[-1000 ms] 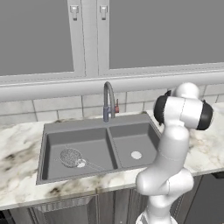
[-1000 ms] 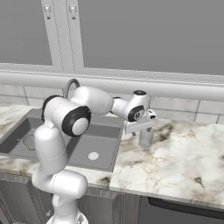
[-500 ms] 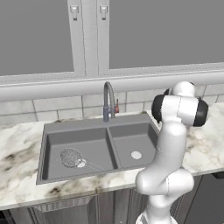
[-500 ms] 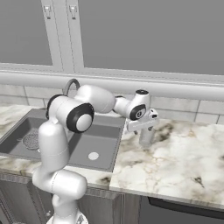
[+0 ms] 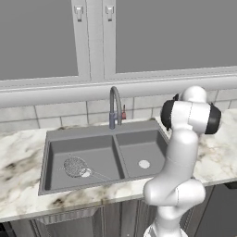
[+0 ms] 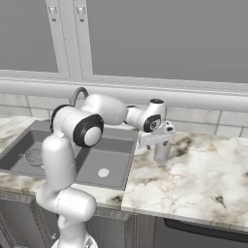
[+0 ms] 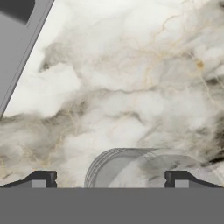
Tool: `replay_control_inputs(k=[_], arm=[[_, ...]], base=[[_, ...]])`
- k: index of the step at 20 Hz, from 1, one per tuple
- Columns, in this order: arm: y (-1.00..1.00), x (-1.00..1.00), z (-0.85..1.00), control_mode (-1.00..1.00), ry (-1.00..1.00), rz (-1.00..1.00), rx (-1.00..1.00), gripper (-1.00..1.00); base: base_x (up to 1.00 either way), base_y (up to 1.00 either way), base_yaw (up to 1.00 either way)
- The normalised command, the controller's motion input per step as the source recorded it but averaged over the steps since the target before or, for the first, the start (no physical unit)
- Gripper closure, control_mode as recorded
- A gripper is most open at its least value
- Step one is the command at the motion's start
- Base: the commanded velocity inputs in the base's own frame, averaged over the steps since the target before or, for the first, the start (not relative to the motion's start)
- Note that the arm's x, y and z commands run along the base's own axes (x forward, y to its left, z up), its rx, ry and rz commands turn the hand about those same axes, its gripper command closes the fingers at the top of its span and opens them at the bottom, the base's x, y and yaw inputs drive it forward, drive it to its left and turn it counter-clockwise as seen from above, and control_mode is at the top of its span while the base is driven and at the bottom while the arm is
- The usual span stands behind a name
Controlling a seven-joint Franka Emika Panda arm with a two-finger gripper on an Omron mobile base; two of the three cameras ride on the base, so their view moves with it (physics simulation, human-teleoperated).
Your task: Place the strainer in the left basin and the glass cup in the right basin of the sink.
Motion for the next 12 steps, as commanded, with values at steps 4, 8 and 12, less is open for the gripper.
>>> replay_control_inputs(k=[4,8,12], arm=[[0.17,-0.23,-0.16,-1.0,0.0,-0.04,0.0,-1.0],[0.04,-0.16,-0.08,-1.0,0.0,-0.04,0.0,-1.0],[0.0,-0.13,-0.08,-1.0,0.0,-0.03,0.0,-1.0]], base=[[0.0,0.0,0.0],[0.0,0.0,0.0],[0.0,0.0,0.0]])
